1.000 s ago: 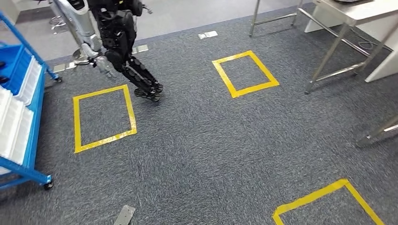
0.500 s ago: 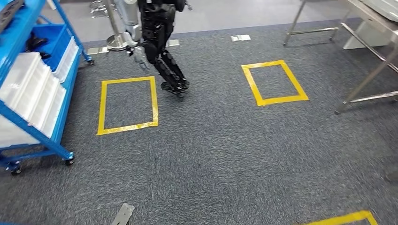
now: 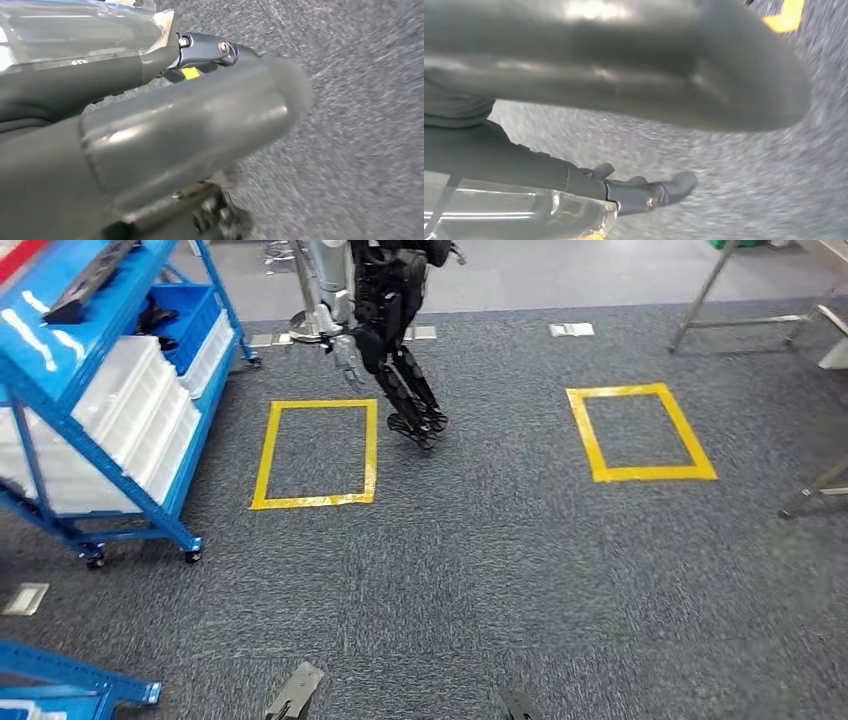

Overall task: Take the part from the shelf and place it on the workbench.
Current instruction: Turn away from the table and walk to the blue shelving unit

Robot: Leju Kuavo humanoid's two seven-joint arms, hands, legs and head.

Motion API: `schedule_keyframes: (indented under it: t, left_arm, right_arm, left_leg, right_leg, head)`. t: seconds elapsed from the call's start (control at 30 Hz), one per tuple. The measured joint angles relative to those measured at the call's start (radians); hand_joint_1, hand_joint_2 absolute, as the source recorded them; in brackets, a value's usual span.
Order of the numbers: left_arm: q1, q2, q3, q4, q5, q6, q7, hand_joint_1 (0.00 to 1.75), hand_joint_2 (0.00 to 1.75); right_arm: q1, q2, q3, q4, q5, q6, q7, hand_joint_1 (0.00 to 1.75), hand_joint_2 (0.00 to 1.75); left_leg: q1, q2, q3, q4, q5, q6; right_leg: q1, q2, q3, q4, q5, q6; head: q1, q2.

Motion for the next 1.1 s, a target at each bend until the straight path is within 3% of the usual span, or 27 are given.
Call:
schedule_keyframes:
  t: [0.03,0.07,0.1,0.17,0.23,0.27,0.33,0.37,0.43,0.5,0.57,0.6,0.63,0.7,0.73,0.77,0.83,0.9,0.93,1.0,1.07,1.1]
  left_arm:
    - [-0.002,-0.003,-0.002,0.0,0.003,0.006,-0.002,0.0,0.0]
    - [-0.002,-0.004,-0.002,0.0,0.006,0.011,-0.004,0.0,0.0]
    - [0.0,-0.004,-0.002,0.0,0.008,0.017,-0.008,0.0,0.0]
    - [0.002,-0.003,-0.001,0.0,0.011,0.023,-0.014,0.0,0.0]
    - [-0.001,-0.004,-0.002,0.0,0.012,0.025,-0.016,0.0,0.0]
    - [-0.001,-0.005,-0.002,0.0,0.012,0.026,-0.016,0.0,0.0]
    - [0.002,-0.006,-0.002,0.0,0.013,0.027,-0.016,0.0,0.0]
    - [0.004,-0.006,-0.002,0.0,0.014,0.029,-0.016,0.0,0.0]
    - [0.003,-0.007,-0.001,0.0,0.016,0.031,-0.016,0.0,0.0]
    - [0.001,-0.009,-0.001,0.0,0.016,0.032,-0.016,0.0,0.0]
    - [0.002,-0.01,0.0,0.0,0.017,0.032,-0.015,0.0,0.0]
    - [0.003,-0.01,0.0,0.0,0.018,0.032,-0.015,0.0,0.0]
    - [0.004,-0.01,0.0,0.0,0.018,0.032,-0.015,0.0,0.0]
    - [0.004,-0.01,0.001,0.0,0.02,0.032,-0.015,0.0,0.0]
    - [0.004,-0.01,0.001,0.0,0.021,0.032,-0.015,0.0,0.0]
    - [0.004,-0.01,0.002,0.0,0.022,0.032,-0.015,0.0,0.0]
    - [0.007,-0.009,0.003,0.0,0.024,0.032,-0.015,0.0,0.0]
    - [0.01,-0.008,0.004,0.0,0.024,0.032,-0.015,0.0,0.0]
    - [0.01,-0.008,0.004,0.0,0.024,0.032,-0.015,0.0,0.0]
    - [0.009,-0.008,0.004,0.0,0.024,0.032,-0.015,0.0,0.0]
    - [0.01,-0.008,0.004,0.0,0.024,0.032,-0.015,0.0,0.0]
    - [0.011,-0.008,0.004,0.0,0.025,0.035,-0.015,0.0,0.0]
  right_arm:
    - [-0.008,0.005,0.0,0.0,0.004,0.004,-0.006,0.0,0.0]
    - [-0.012,0.008,0.0,0.0,0.008,0.007,-0.01,0.0,0.0]
    - [-0.015,0.009,0.0,0.0,0.012,0.008,-0.013,0.0,0.0]
    - [-0.023,0.012,0.0,0.0,0.016,0.008,-0.016,0.0,0.0]
    - [-0.03,0.017,0.0,0.0,0.018,0.008,-0.017,0.0,0.0]
    - [-0.032,0.019,0.0,0.0,0.019,0.007,-0.017,0.0,0.0]
    - [-0.035,0.024,0.001,0.0,0.021,0.006,-0.017,0.0,0.0]
    - [-0.036,0.026,0.001,0.0,0.023,0.005,-0.019,0.0,0.0]
    - [-0.037,0.029,0.002,0.0,0.024,0.003,-0.025,0.0,0.0]
    - [-0.034,0.028,0.002,0.0,0.025,0.002,-0.032,0.0,0.0]
    - [-0.028,0.027,0.002,0.0,0.025,0.001,-0.037,0.0,0.0]
    - [-0.026,0.026,0.002,0.0,0.025,0.001,-0.038,0.0,0.0]
    - [-0.026,0.025,0.002,0.0,0.026,0.0,-0.04,0.0,0.0]
    - [-0.027,0.024,0.002,0.001,0.028,-0.002,-0.043,0.0,0.0]
    - [-0.027,0.024,0.002,0.001,0.028,-0.002,-0.045,0.0,0.0]
    - [-0.027,0.024,0.002,0.002,0.028,-0.002,-0.045,0.0,0.0]
    - [-0.027,0.026,0.003,0.002,0.029,-0.003,-0.046,0.0,0.0]
    - [-0.028,0.029,0.005,0.002,0.029,-0.004,-0.046,0.0,0.0]
    - [-0.029,0.03,0.006,0.002,0.029,-0.004,-0.047,0.0,0.0]
    - [-0.027,0.03,0.009,0.002,0.029,-0.005,-0.047,0.0,0.0]
    - [-0.024,0.029,0.009,0.002,0.029,-0.006,-0.047,0.0,0.0]
    - [-0.024,0.029,0.01,0.002,0.03,-0.007,-0.047,0.0,0.0]
  left_leg:
    - [0.002,0.006,-0.026,0.055,-0.019,-0.002]
    - [0.002,0.009,-0.037,0.076,-0.02,-0.003]
    - [0.003,0.013,-0.027,0.059,-0.002,-0.002]
    - [0.0,0.047,0.042,-0.069,0.06,0.005]
    - [-0.009,0.086,0.097,-0.177,0.092,0.016]
    - [-0.013,0.093,0.105,-0.197,0.094,0.02]
    - [-0.017,0.071,0.103,-0.204,0.095,0.028]
    - [-0.015,0.059,0.105,-0.21,0.099,0.033]
    - [-0.008,0.035,0.112,-0.222,0.109,0.046]
    - [-0.004,0.008,0.112,-0.224,0.112,0.053]
    - [-0.004,-0.021,0.112,-0.224,0.112,0.053]
    - [-0.004,-0.035,0.113,-0.223,0.112,0.052]
    - [-0.003,-0.049,0.114,-0.222,0.112,0.051]
    - [-0.002,-0.075,0.112,-0.213,0.107,0.042]
    - [-0.003,-0.085,0.109,-0.208,0.104,0.036]
    - [-0.004,-0.093,0.105,-0.204,0.102,0.03]
    - [-0.002,-0.104,0.098,-0.203,0.103,0.02]
    - [0.0,-0.075,0.089,-0.187,0.092,0.013]
    - [0.0,-0.047,0.073,-0.152,0.07,0.009]
    - [0.0,0.0,0.014,-0.027,0.005,0.004]
    - [0.002,0.008,-0.041,0.082,-0.034,0.003]
    - [0.002,0.01,-0.045,0.088,-0.026,0.005]
  right_leg:
    - [0.003,-0.016,0.0,0.0,-0.001,-0.002]
    - [0.004,-0.03,0.0,0.0,-0.002,-0.003]
    - [0.005,-0.043,0.0,0.0,-0.003,-0.004]
    - [0.008,-0.064,0.002,0.0,-0.005,-0.005]
    - [0.017,-0.082,0.003,0.002,-0.009,0.0]
    - [0.02,-0.091,0.003,0.002,-0.011,0.003]
    - [0.024,-0.112,0.006,0.0,-0.014,0.01]
    - [0.023,-0.106,0.005,0.005,-0.019,0.014]
    - [0.02,-0.057,-0.018,0.064,-0.051,0.016]
    - [0.013,-0.005,-0.08,0.194,-0.104,0.011]
    - [0.01,0.005,-0.135,0.29,-0.131,0.016]
    - [0.007,0.007,-0.138,0.286,-0.12,0.023]
    - [0.004,0.011,-0.123,0.243,-0.093,0.034]
    - [-0.007,0.045,-0.066,0.105,-0.03,0.054]
    - [-0.01,0.059,-0.044,0.055,-0.011,0.055]
    - [-0.011,0.069,-0.033,0.028,-0.001,0.052]
    - [-0.008,0.06,-0.031,0.024,0.003,0.036]
    - [-0.008,0.045,-0.03,0.022,0.006,0.023]
    - [-0.007,0.035,-0.029,0.02,0.006,0.015]
    - [0.0,0.01,-0.028,0.02,0.002,0.003]
    - [0.007,-0.017,-0.027,0.02,-0.001,-0.002]
    - [0.01,-0.029,-0.026,0.02,-0.002,-0.004]
  head:
    - [0.0,0.0]
    - [0.0,0.0]
    - [0.0,0.0]
    - [-0.001,0.0]
    - [0.001,0.0]
    - [0.001,0.0]
    - [0.002,0.0]
    - [0.002,0.0]
    - [0.004,0.0]
    - [0.006,0.0]
    - [0.007,0.0]
    - [0.007,0.0]
    - [0.007,0.0]
    - [0.008,0.0]
    - [0.008,0.0]
    - [0.008,0.0]
    - [0.006,0.0]
    - [0.003,0.0]
    - [0.0,0.0]
    - [-0.004,0.0]
    - [-0.005,0.0]
    - [-0.005,0.0]
